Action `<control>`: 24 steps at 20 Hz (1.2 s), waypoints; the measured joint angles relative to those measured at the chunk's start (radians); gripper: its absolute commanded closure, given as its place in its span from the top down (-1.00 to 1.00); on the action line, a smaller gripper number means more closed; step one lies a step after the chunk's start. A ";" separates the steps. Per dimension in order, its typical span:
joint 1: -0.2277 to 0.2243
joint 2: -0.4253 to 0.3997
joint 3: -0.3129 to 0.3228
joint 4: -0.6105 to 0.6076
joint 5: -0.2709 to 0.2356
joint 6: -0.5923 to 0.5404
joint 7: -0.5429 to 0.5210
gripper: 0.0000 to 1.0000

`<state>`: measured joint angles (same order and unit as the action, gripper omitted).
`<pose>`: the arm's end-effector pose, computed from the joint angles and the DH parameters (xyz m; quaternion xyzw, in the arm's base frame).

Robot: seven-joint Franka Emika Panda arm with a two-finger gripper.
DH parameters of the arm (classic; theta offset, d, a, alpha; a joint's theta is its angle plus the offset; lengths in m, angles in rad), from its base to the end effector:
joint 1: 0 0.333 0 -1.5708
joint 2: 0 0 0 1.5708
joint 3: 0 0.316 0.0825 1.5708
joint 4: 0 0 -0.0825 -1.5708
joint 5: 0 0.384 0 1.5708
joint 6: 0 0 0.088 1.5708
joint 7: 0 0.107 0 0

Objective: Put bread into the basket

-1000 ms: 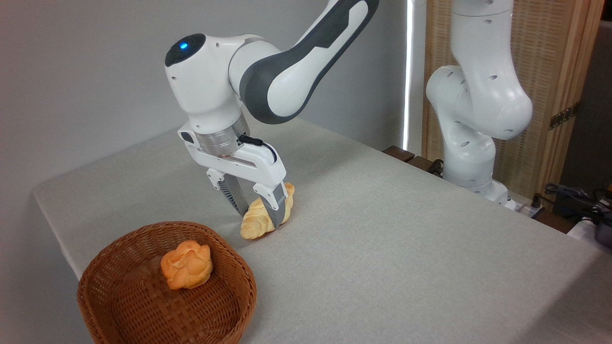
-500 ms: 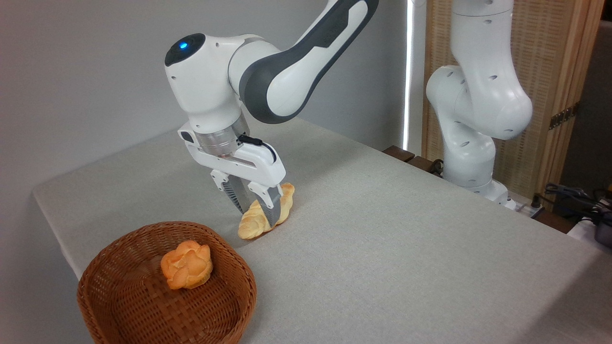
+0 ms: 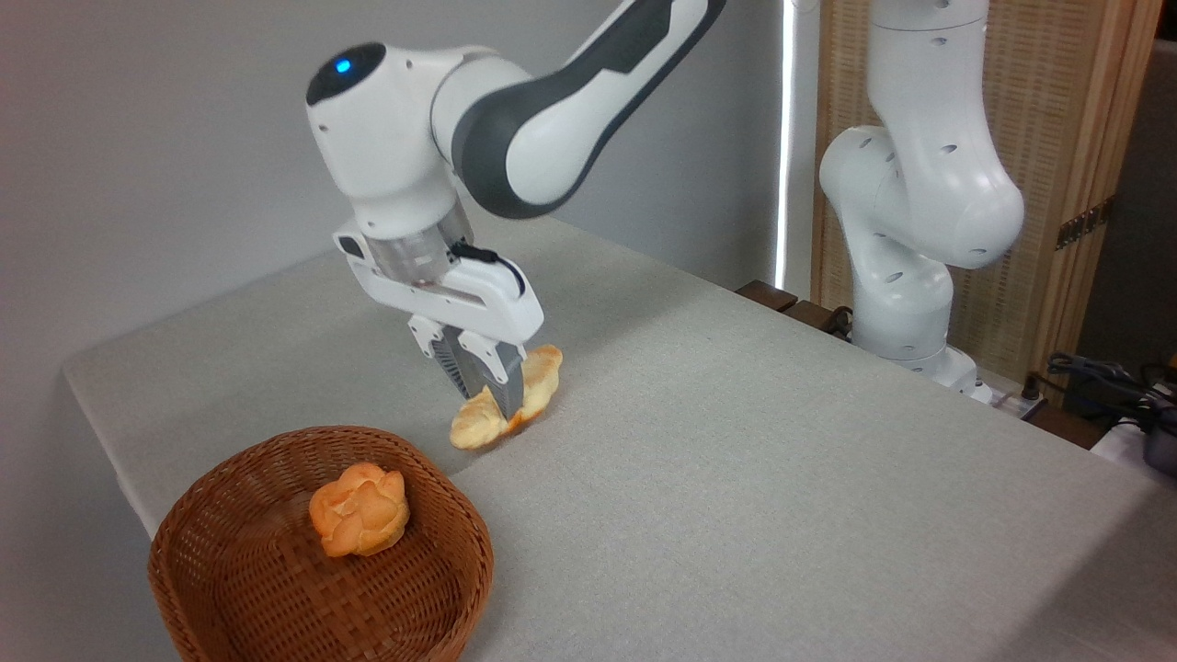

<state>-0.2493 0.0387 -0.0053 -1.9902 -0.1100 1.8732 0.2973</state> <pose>0.5264 -0.1456 0.4308 0.9634 -0.2516 -0.0765 0.0528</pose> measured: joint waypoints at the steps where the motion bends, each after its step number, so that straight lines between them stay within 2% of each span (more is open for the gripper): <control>1: 0.003 -0.002 0.001 0.018 0.000 -0.010 0.004 -0.19; 6: 0.018 -0.006 0.017 0.113 0.000 -0.007 0.014 -0.17; 7: 0.022 -0.007 0.032 0.139 0.000 0.024 0.027 -0.06; 9: 0.025 -0.006 0.045 0.159 0.000 0.120 0.038 -0.01; 10: 0.025 -0.005 0.051 0.163 0.000 0.174 0.038 0.10; 13: 0.026 0.002 0.066 0.165 0.000 0.322 0.038 1.00; 17: 0.028 0.035 0.081 0.164 0.000 0.472 0.040 1.00; 24: 0.027 0.058 0.081 0.165 0.000 0.503 0.046 1.00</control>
<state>-0.2219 0.0965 0.0756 -1.8249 -0.1101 2.3759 0.3438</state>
